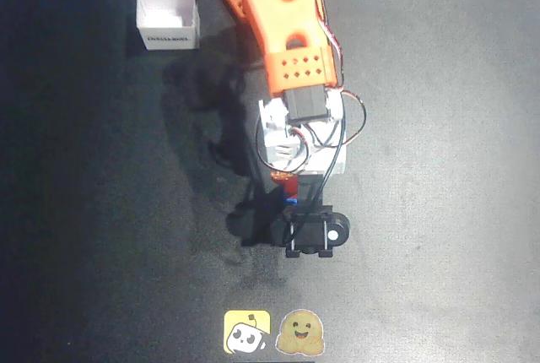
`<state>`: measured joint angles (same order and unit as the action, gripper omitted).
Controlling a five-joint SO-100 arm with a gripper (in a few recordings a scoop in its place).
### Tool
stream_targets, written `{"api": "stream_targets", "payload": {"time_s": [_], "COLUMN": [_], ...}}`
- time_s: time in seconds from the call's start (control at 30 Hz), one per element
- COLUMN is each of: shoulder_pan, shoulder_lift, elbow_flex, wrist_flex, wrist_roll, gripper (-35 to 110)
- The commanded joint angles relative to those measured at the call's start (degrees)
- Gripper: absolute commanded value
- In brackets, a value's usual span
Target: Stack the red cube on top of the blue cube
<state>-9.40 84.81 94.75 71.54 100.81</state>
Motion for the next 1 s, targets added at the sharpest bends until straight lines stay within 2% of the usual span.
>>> {"api": "stream_targets", "payload": {"time_s": [0.0, 0.33, 0.6, 0.9, 0.97], "shoulder_pan": [-0.09, -0.26, -0.35, -0.70, -0.97], "shoulder_lift": [1.93, 1.93, 3.34, 13.10, 16.61], "elbow_flex": [-0.26, -0.18, 0.26, -5.45, -5.01], "wrist_flex": [-0.62, -0.79, -0.79, -2.90, -2.99], "wrist_roll": [0.53, 0.53, 0.00, -2.55, -5.10], "gripper": [6, 24, 23, 25, 21]}}
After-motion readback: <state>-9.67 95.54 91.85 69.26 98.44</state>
